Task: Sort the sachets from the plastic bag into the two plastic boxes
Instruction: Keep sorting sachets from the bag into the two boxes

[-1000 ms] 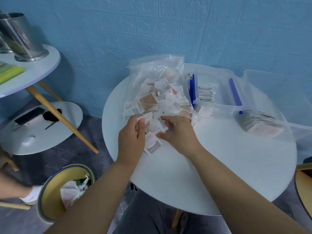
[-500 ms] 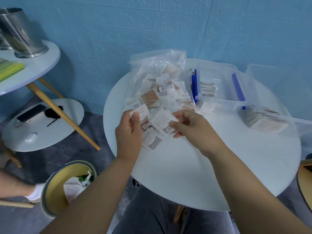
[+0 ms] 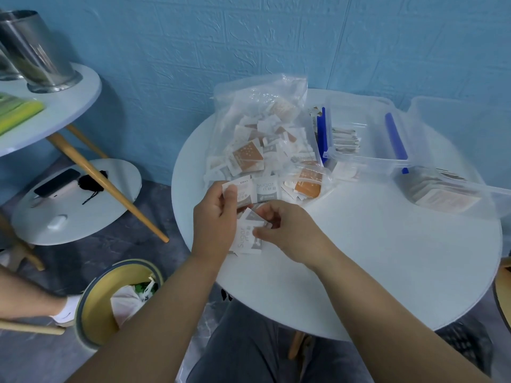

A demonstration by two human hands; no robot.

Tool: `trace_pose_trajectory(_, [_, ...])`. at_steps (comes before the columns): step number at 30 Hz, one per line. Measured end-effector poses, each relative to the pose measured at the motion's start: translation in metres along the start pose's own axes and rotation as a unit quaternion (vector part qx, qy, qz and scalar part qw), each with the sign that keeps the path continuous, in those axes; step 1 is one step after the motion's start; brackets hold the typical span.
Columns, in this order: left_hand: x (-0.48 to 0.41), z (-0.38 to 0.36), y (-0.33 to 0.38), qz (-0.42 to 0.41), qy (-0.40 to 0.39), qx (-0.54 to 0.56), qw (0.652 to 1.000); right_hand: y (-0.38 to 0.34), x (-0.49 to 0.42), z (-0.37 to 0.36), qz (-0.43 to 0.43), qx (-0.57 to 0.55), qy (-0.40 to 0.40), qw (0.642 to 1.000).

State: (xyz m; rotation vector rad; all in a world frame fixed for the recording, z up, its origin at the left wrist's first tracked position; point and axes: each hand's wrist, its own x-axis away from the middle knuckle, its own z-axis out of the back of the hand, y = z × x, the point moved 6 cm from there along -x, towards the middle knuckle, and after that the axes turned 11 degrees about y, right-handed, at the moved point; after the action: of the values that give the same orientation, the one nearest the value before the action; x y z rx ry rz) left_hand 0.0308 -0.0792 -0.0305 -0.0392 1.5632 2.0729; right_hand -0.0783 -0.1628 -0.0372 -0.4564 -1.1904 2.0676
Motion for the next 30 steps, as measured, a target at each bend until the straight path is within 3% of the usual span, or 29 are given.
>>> trace_pose_trajectory(7, [0.002,-0.001,0.003,0.0,-0.002,0.032,0.999,0.003,0.01,0.012,-0.041,-0.127,0.003,0.991])
trace_pose_trajectory(13, [0.019,-0.013,0.015,-0.003,-0.09,0.058,0.994,0.016,0.019,0.045,-0.014,-0.114,0.032,0.993])
trace_pose_trajectory(22, [0.066,-0.089,0.058,-0.004,-0.241,0.105,0.965,0.061,0.041,0.109,-0.038,-0.204,0.207,0.956])
trace_pose_trajectory(26, [0.074,-0.118,0.063,-0.035,-0.246,0.075,0.966,0.074,0.054,0.124,-0.043,-0.166,0.263,0.949])
trace_pose_trajectory(30, [0.078,-0.126,0.064,-0.076,-0.239,0.039,0.967,0.075,0.058,0.13,-0.036,-0.12,0.258,0.958])
